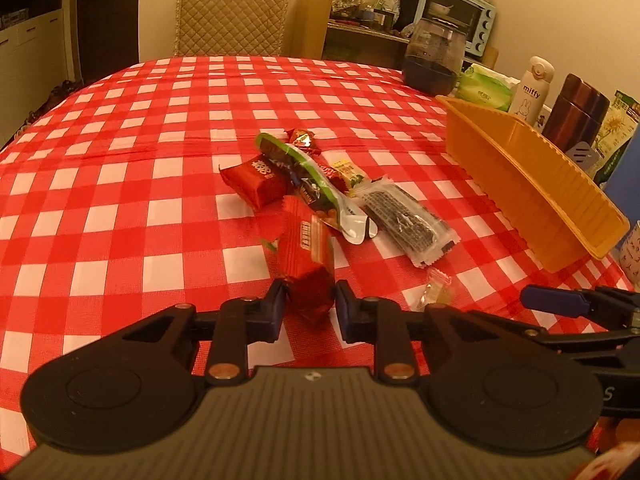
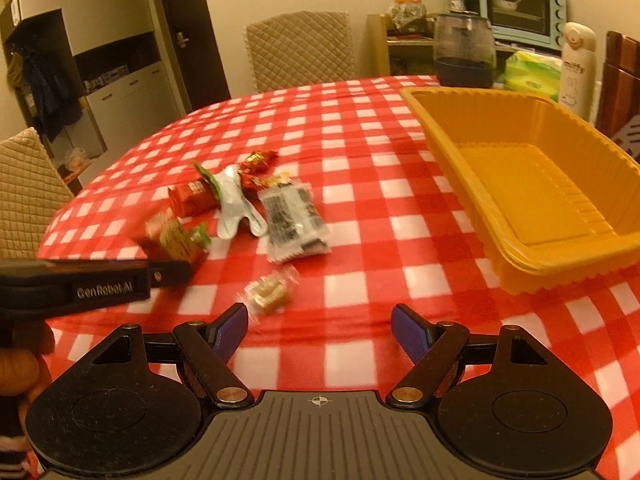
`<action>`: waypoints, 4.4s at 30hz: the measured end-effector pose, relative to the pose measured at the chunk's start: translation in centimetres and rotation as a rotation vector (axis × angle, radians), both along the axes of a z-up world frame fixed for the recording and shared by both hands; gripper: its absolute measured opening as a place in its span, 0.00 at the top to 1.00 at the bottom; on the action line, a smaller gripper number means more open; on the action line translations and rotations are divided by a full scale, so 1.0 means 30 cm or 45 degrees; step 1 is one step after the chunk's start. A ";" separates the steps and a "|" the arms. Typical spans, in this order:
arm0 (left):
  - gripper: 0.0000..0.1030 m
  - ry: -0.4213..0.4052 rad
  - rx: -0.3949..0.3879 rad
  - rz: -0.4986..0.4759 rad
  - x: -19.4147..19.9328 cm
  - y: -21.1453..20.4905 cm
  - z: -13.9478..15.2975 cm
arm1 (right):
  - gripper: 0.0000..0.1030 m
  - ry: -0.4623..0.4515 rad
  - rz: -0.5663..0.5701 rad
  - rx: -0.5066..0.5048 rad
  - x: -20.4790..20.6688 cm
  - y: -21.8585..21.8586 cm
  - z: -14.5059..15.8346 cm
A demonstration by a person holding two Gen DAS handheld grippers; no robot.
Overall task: Organize snacks
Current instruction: 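Grasp the red snack pack with left tool while right grasps clear candy, then carry both held snacks into the orange tray and open both tools, then grasp green-wrapped candy with left tool while right grasps dark-stick packet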
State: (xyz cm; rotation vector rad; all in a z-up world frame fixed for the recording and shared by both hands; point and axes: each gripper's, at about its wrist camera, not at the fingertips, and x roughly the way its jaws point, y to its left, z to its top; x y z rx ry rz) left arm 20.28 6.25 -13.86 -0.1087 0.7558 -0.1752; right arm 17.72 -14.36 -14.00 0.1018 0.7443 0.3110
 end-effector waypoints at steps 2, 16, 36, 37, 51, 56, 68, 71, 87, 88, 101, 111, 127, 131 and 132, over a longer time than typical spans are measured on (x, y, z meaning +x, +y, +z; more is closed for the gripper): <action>0.65 -0.016 -0.001 0.021 -0.004 0.009 0.001 | 0.23 -0.006 0.010 -0.001 0.013 0.015 -0.002; 0.72 -0.033 -0.147 0.160 0.018 0.079 0.008 | 0.38 -0.020 0.075 -0.023 0.063 0.103 -0.034; 0.82 -0.068 -0.129 0.127 -0.021 0.044 0.074 | 0.65 -0.152 0.081 -0.154 0.025 0.134 0.017; 0.82 -0.074 -0.127 0.124 -0.024 0.040 0.081 | 0.65 -0.152 0.081 -0.154 0.025 0.134 0.017; 0.82 -0.180 -0.192 0.011 0.013 -0.108 0.251 | 0.65 -0.326 -0.084 -0.157 0.015 -0.022 0.175; 0.82 -0.222 -0.258 -0.083 0.067 -0.216 0.323 | 0.65 -0.347 -0.201 -0.163 0.049 -0.161 0.234; 0.82 -0.206 -0.271 -0.347 0.195 -0.526 0.351 | 0.65 -0.319 -0.402 -0.159 0.117 -0.478 0.257; 0.82 -0.183 -0.255 -0.384 0.218 -0.577 0.324 | 0.65 -0.264 -0.451 -0.096 0.135 -0.532 0.224; 0.72 -0.077 -0.232 -0.408 0.274 -0.623 0.220 | 0.65 -0.162 -0.497 -0.022 0.186 -0.570 0.178; 0.72 -0.081 -0.230 -0.402 0.273 -0.617 0.224 | 0.65 -0.162 -0.496 -0.015 0.187 -0.571 0.178; 0.53 -0.127 -0.145 -0.329 0.242 -0.550 0.267 | 0.46 -0.160 -0.476 0.123 0.182 -0.575 0.190; 0.48 -0.155 -0.126 -0.237 0.205 -0.421 0.296 | 0.46 -0.206 -0.482 0.126 0.165 -0.523 0.229; 0.40 -0.186 -0.065 0.016 0.079 -0.092 0.304 | 0.45 -0.284 -0.305 0.147 0.135 -0.233 0.289; 0.40 -0.168 -0.061 0.095 0.040 -0.004 0.283 | 0.45 -0.278 -0.235 0.118 0.133 -0.168 0.278; 0.40 -0.162 -0.061 0.114 0.031 0.016 0.277 | 0.45 -0.272 -0.223 0.114 0.133 -0.159 0.271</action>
